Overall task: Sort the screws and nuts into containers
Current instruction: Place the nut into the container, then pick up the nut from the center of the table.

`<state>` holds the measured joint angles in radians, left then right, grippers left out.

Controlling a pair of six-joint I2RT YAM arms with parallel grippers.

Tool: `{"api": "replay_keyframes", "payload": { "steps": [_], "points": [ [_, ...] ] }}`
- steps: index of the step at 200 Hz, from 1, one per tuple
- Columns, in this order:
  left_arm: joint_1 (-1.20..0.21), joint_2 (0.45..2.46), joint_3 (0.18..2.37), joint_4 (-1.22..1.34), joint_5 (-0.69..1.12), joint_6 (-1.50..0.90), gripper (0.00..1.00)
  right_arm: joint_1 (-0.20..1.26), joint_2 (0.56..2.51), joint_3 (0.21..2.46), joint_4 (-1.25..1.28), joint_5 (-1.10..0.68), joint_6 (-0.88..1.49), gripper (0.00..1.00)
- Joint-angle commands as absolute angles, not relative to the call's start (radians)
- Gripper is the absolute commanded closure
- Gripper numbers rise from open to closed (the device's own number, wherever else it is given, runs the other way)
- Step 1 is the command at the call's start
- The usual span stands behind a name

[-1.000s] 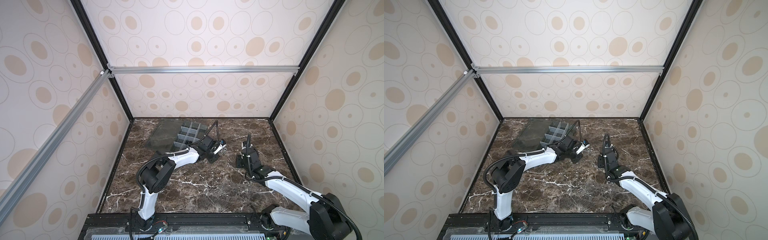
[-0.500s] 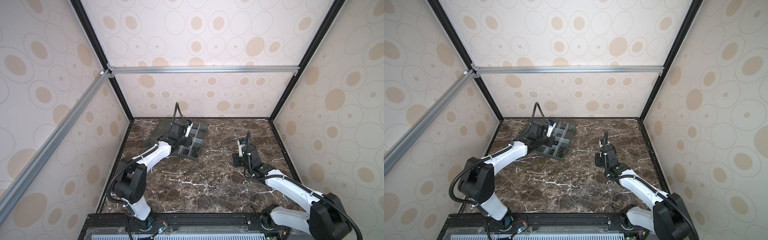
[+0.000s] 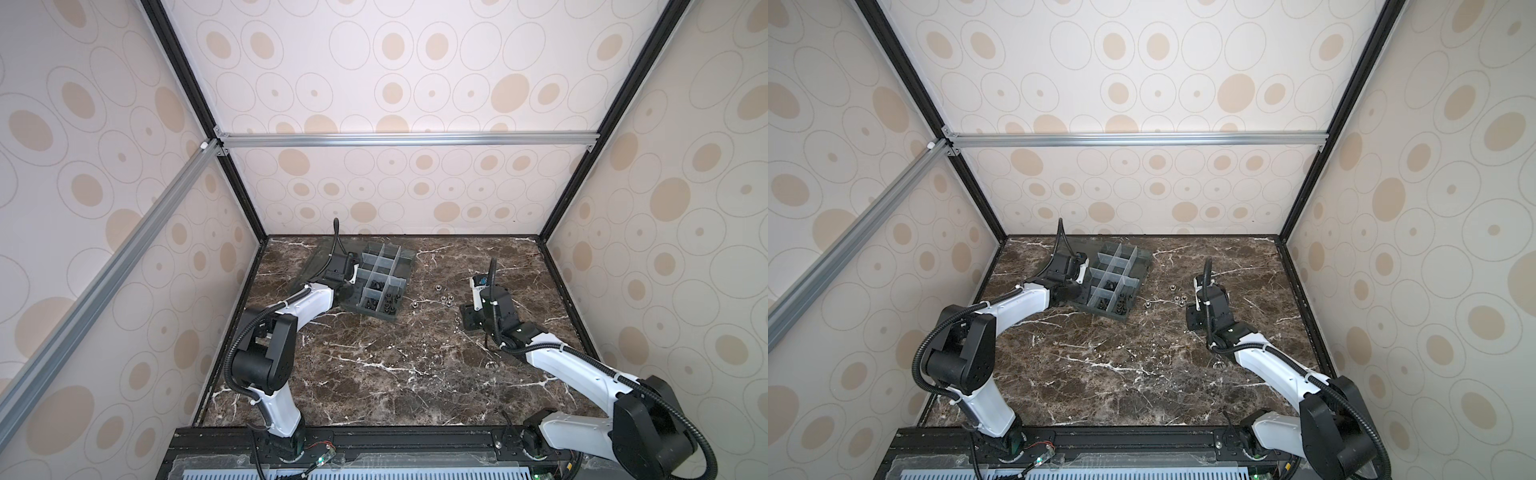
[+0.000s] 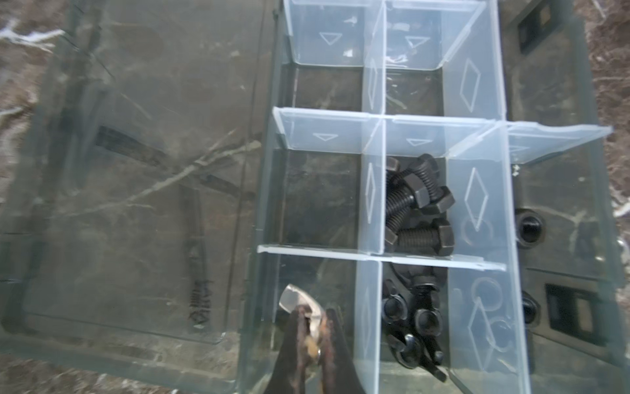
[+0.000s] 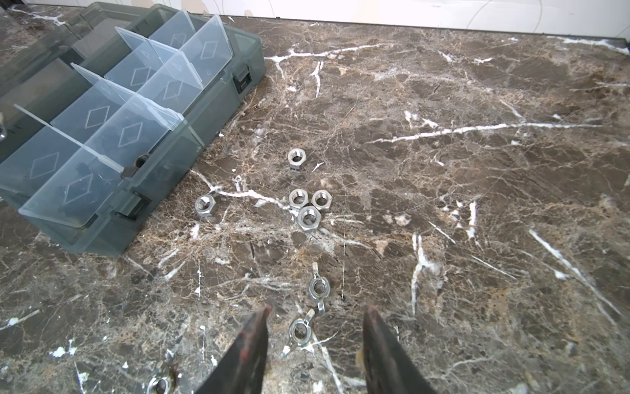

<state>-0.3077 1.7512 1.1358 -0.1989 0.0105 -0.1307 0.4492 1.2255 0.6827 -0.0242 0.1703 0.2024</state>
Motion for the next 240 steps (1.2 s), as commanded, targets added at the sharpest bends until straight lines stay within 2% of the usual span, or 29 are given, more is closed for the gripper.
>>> {"api": "replay_keyframes", "payload": {
  "steps": [1,7,50,75,97,123,163,181,240],
  "points": [
    [-0.308,1.742,1.131,-0.177,0.019,-0.158,0.77,0.445,1.233,0.719,-0.034,0.179,0.182,0.52],
    [-0.308,1.738,1.132,-0.177,0.018,-0.162,0.74,0.445,1.235,0.721,-0.032,0.184,0.184,0.52],
    [-0.329,1.695,1.177,-0.209,0.009,-0.175,0.69,0.446,1.253,0.745,-0.026,0.171,0.207,0.52],
    [-0.436,1.681,1.263,-0.239,-0.003,-0.148,0.63,0.446,1.265,0.745,-0.016,0.197,0.238,0.51],
    [-0.54,1.768,1.421,-0.313,-0.021,-0.129,0.63,0.433,1.304,0.767,-0.038,0.229,0.297,0.5],
    [-0.643,1.891,1.551,-0.347,-0.04,-0.104,0.63,0.388,1.382,0.843,-0.132,0.167,0.367,0.5],
    [-0.725,2.035,1.685,-0.34,0.064,-0.088,0.61,0.351,1.483,0.945,-0.271,0.105,0.398,0.52],
    [-0.763,2.061,1.699,-0.33,0.073,-0.075,0.59,0.341,1.516,0.974,-0.328,0.067,0.388,0.54],
    [-0.775,2.0,1.539,-0.175,0.15,-0.068,0.53,0.34,1.642,1.052,-0.489,-0.001,0.321,0.56]
  ]
}}
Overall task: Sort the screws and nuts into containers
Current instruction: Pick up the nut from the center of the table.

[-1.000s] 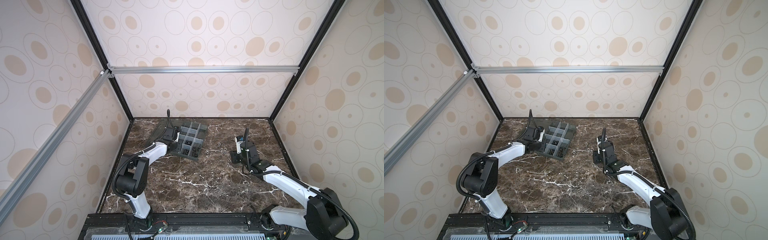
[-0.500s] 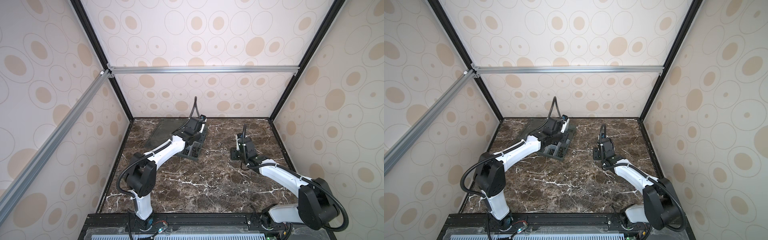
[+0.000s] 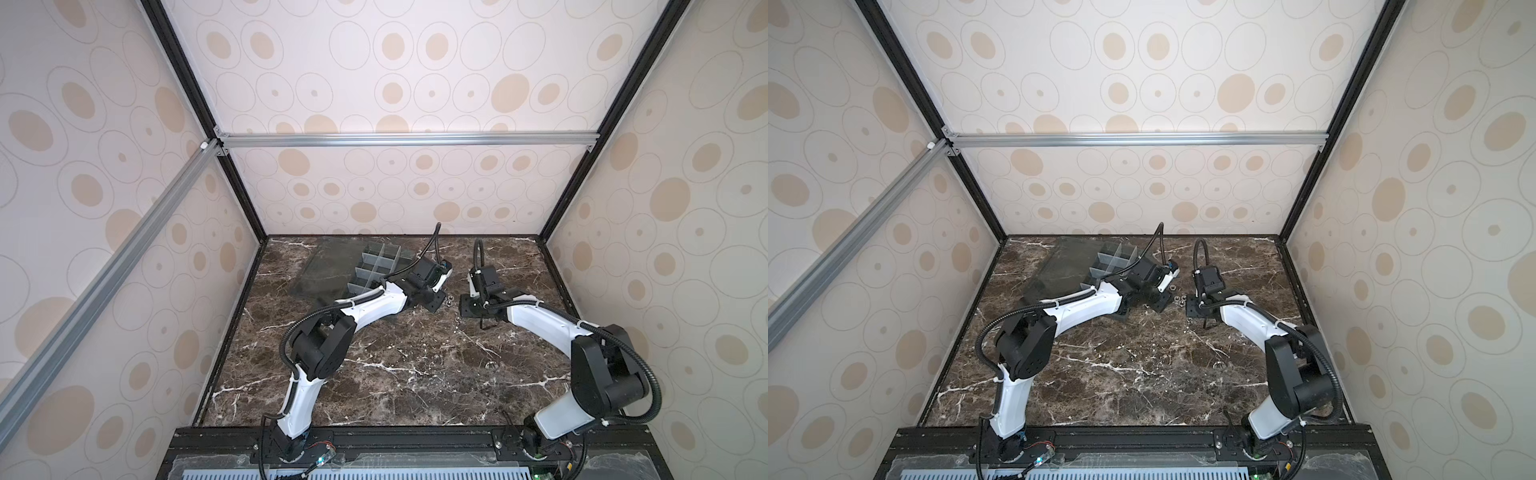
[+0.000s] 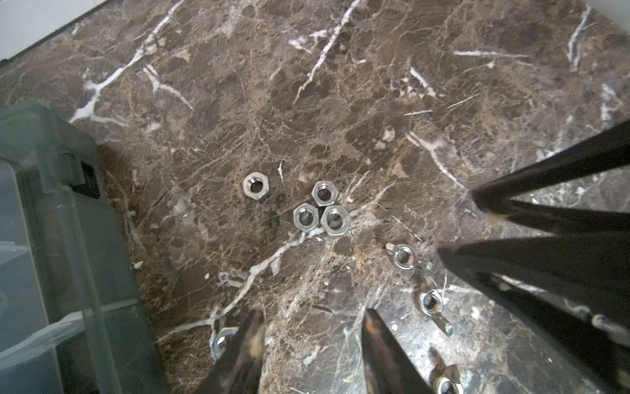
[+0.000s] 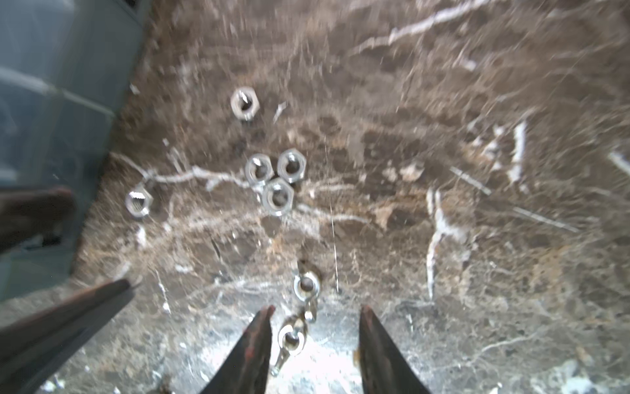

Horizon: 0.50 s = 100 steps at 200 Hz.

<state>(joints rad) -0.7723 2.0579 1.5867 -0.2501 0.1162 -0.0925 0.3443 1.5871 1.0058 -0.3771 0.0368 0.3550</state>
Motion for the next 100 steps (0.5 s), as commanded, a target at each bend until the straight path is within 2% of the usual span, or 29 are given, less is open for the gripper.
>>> {"api": "replay_keyframes", "payload": {
  "steps": [1,38,52,85,100],
  "points": [
    [-0.776,1.998,1.535,-0.173,0.151,-0.067,0.53,0.34,1.646,1.054,-0.49,-0.004,0.319,0.56],
    [-0.775,1.913,1.421,-0.098,0.106,-0.064,0.52,0.346,1.789,1.157,-0.555,-0.021,0.245,0.57],
    [-0.776,1.876,1.372,-0.064,0.093,-0.073,0.46,0.348,1.826,1.185,-0.563,-0.016,0.238,0.57],
    [-0.774,1.846,1.322,-0.043,0.078,-0.074,0.46,0.357,1.889,1.222,-0.551,-0.001,0.234,0.58],
    [-0.775,1.839,1.31,-0.036,0.071,-0.071,0.46,0.36,1.921,1.243,-0.564,0.015,0.233,0.67]
  ]
}}
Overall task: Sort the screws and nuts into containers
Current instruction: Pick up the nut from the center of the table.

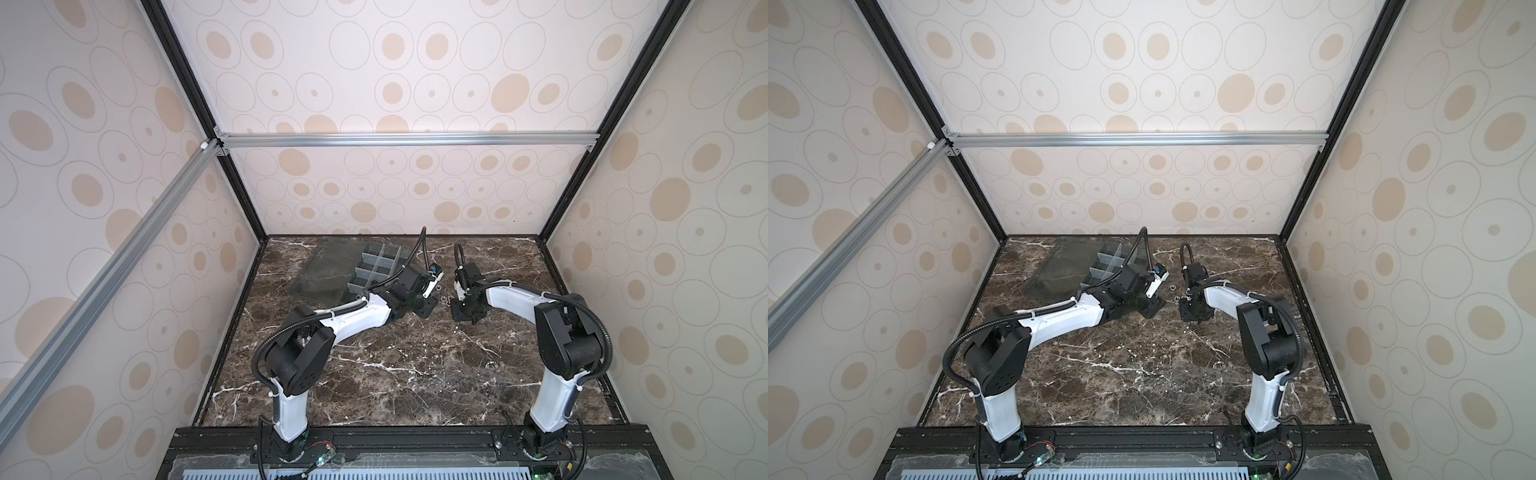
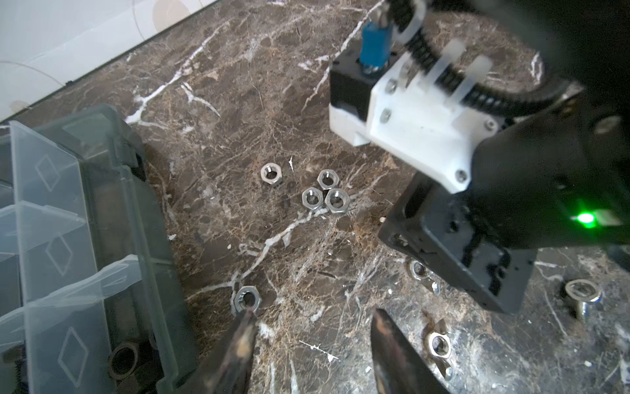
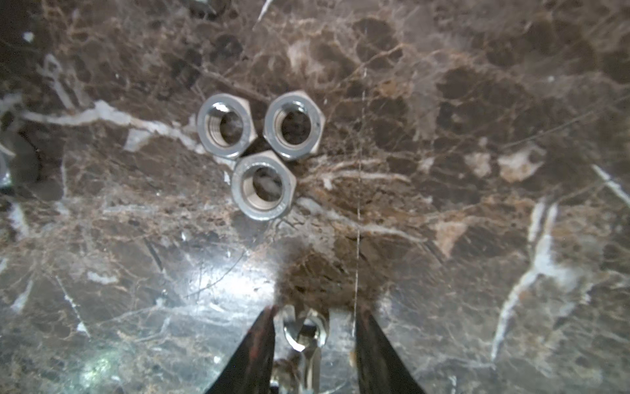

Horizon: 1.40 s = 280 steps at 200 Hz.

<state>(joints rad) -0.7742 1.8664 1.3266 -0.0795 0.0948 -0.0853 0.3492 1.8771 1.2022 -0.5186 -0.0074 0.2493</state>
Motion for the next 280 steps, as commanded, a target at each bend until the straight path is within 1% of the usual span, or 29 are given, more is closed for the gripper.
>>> {"api": "replay_keyframes", "payload": {
  "steps": [1,9,30,57,117,131,149,181,197,207,231,263,280],
  "points": [
    [-0.775,1.839,1.31,-0.036,0.071,-0.071,0.45,0.36,1.922,1.245,-0.565,0.016,0.232,0.67],
    [-0.775,1.838,1.309,-0.036,0.065,-0.071,0.45,0.364,1.933,1.254,-0.573,0.024,0.233,0.72],
    [-0.777,1.837,1.311,-0.04,0.059,-0.063,0.45,0.372,1.95,1.246,-0.551,0.028,0.23,0.73],
    [-0.776,1.842,1.312,-0.039,0.058,-0.058,0.45,0.377,1.973,1.258,-0.56,0.029,0.23,0.83],
    [-0.775,1.835,1.306,-0.04,0.031,-0.057,0.45,0.378,1.925,1.237,-0.561,0.047,0.227,0.95],
    [-0.775,1.833,1.31,-0.04,0.015,-0.058,0.45,0.378,1.917,1.241,-0.562,0.043,0.227,0.96],
    [-0.776,1.82,1.309,-0.032,0.004,-0.065,0.45,0.38,1.896,1.243,-0.564,0.044,0.232,1.0],
    [-0.765,1.737,1.246,0.046,-0.032,-0.086,0.44,0.381,1.851,1.275,-0.598,0.042,0.231,1.0],
    [-0.739,1.665,1.176,0.123,-0.04,-0.117,0.38,0.39,1.83,1.312,-0.63,0.033,0.23,1.0],
    [-0.716,1.614,1.13,0.18,-0.039,-0.141,0.37,0.402,1.818,1.341,-0.648,0.032,0.229,1.0],
    [-0.637,1.468,0.976,0.318,-0.087,-0.221,0.27,0.446,1.802,1.415,-0.686,0.0,0.223,1.0],
    [-0.504,1.265,0.765,0.397,-0.184,-0.316,0.1,0.539,1.833,1.533,-0.646,-0.164,0.245,1.0],
    [-0.435,1.183,0.695,0.368,-0.221,-0.35,0.08,0.607,1.896,1.632,-0.62,-0.214,0.25,1.0]
  ]
}}
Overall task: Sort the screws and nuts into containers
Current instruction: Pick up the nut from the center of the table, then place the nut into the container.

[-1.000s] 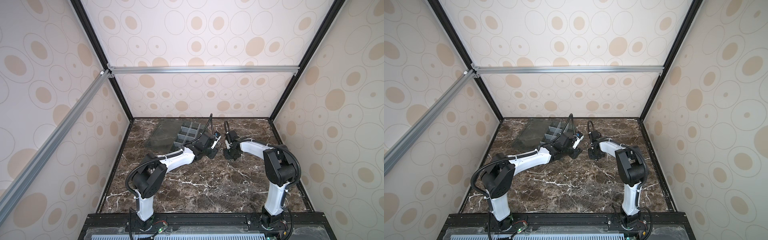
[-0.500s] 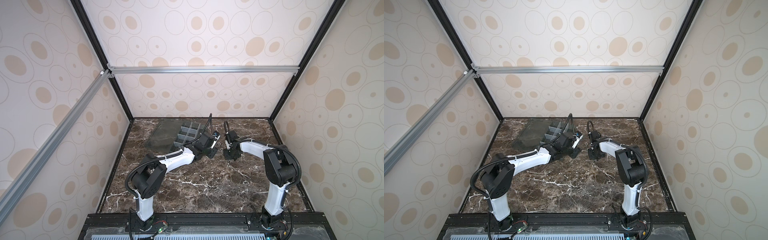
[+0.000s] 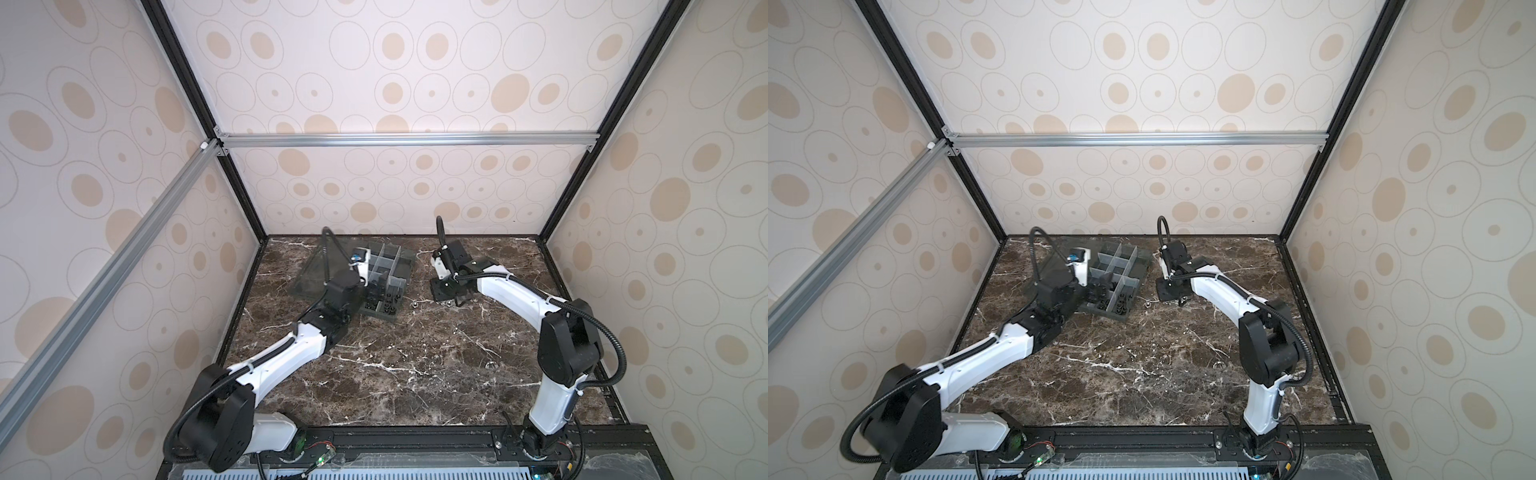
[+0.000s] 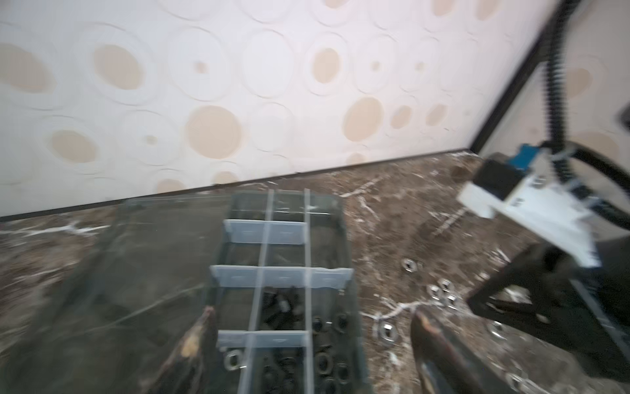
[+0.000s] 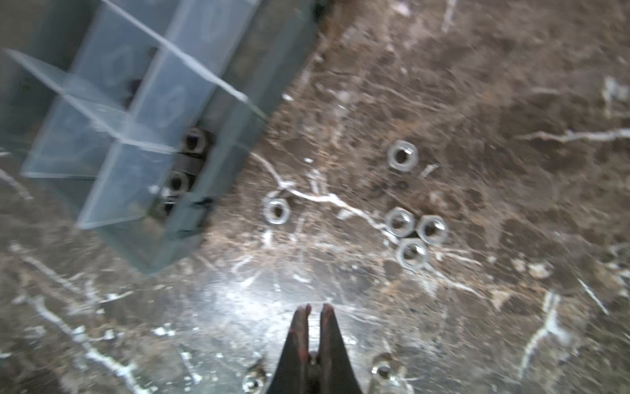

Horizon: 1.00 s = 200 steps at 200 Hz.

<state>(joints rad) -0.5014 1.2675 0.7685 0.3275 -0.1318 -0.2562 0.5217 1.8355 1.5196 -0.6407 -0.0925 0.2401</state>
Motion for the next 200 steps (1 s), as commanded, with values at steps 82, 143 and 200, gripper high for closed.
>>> {"api": "replay_keyframes", "payload": {
  "steps": [82,143,200],
  "points": [
    [-0.371,0.936,0.52,0.233,-0.25,-0.354,0.05,0.764,2.358,2.19,-0.53,-0.315,0.342,1.0],
    [-0.371,0.911,0.512,0.221,-0.182,-0.312,0.04,0.788,2.542,2.397,-0.488,-0.22,0.397,1.0],
    [-0.372,0.951,0.559,0.233,-0.108,-0.275,0.06,0.786,2.508,2.416,-0.542,-0.201,0.369,0.55]
  ]
}}
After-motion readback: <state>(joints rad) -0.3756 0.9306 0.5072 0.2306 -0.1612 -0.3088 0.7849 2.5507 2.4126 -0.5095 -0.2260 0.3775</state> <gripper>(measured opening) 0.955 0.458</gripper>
